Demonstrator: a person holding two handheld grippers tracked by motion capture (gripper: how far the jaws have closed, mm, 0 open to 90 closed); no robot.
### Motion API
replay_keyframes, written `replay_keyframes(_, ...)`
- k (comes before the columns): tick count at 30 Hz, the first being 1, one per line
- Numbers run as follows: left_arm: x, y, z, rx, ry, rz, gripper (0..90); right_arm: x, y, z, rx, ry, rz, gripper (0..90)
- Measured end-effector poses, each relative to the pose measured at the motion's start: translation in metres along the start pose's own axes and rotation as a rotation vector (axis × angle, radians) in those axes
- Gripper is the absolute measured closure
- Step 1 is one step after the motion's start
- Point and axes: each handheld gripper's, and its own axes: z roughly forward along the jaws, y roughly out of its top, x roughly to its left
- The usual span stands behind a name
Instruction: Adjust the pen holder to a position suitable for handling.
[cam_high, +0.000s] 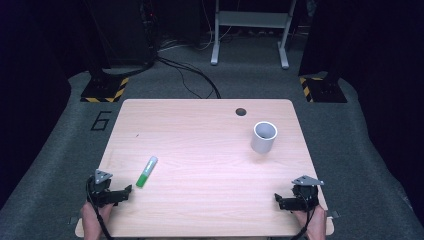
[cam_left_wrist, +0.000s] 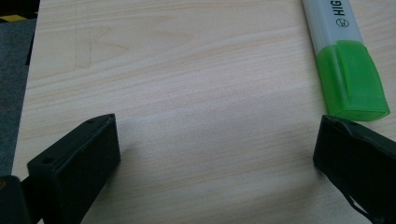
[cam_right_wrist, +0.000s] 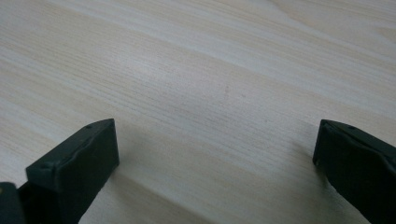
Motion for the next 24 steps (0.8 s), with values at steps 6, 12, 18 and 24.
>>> replay_keyframes(6,0.0,0.0,0.0,0.0,0.0,0.0,0.2,-0.001,0.002,-0.005,-0.019,0.018,0.051,0.0)
replay_keyframes(12,0.0,0.0,0.0,0.0,0.0,0.0,0.2,0.0,0.011,-0.012,-0.027,0.008,0.058,0.0)
replay_keyframes(18,0.0,0.0,0.0,0.0,0.0,0.0,0.2,0.001,0.021,-0.017,-0.039,0.01,0.05,0.0)
replay_keyframes(24,0.0,0.0,0.0,0.0,0.0,0.0,0.2,0.002,0.037,-0.021,-0.041,0.013,0.04,0.0)
